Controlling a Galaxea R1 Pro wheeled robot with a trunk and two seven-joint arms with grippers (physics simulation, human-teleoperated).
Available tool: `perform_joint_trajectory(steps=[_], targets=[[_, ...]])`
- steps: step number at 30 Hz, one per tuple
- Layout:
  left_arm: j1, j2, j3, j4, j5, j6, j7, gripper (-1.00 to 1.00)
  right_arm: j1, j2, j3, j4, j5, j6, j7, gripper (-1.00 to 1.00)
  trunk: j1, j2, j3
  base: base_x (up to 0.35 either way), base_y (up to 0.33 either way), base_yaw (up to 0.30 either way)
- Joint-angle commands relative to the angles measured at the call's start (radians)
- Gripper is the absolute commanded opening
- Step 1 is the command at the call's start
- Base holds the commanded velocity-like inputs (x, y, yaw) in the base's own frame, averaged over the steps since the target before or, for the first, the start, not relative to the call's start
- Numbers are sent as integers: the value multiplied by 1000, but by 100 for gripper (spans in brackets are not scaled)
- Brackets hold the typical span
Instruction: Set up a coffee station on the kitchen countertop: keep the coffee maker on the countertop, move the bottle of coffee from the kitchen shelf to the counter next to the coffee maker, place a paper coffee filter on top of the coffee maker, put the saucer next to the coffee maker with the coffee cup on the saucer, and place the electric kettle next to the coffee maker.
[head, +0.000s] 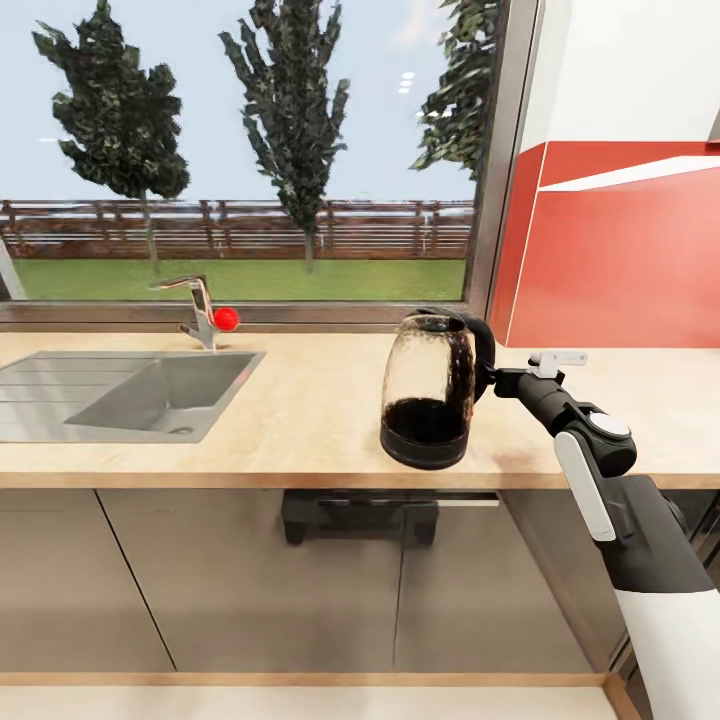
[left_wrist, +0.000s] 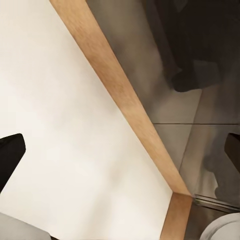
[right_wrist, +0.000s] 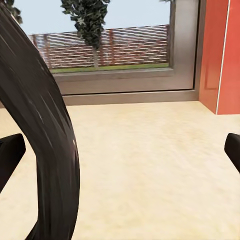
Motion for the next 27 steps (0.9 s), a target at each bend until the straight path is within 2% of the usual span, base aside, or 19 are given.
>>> perform_joint_trajectory(steps=[1,12,16,27], targets=[[0,0,-4,-1,3,-7,-1,100,-1,-1,1,-1,-4,4,-5,100,0,0,-1,3,0,0],[0,0,-5,-1,3,-7,-1,100,-1,-1,2,-1,-5,5,-5,100,0,0,-1,0,0,0],[0,0,-4,-1,3,-7,-1,100,-1,11,1,-1,-6,6,-5,100,0,0,-1,0,0,0],[0,0,-4,-1,3,-7,-1,100,-1,17,1,-1,-7,7,-4,100,0,0,-1,0,0,0]])
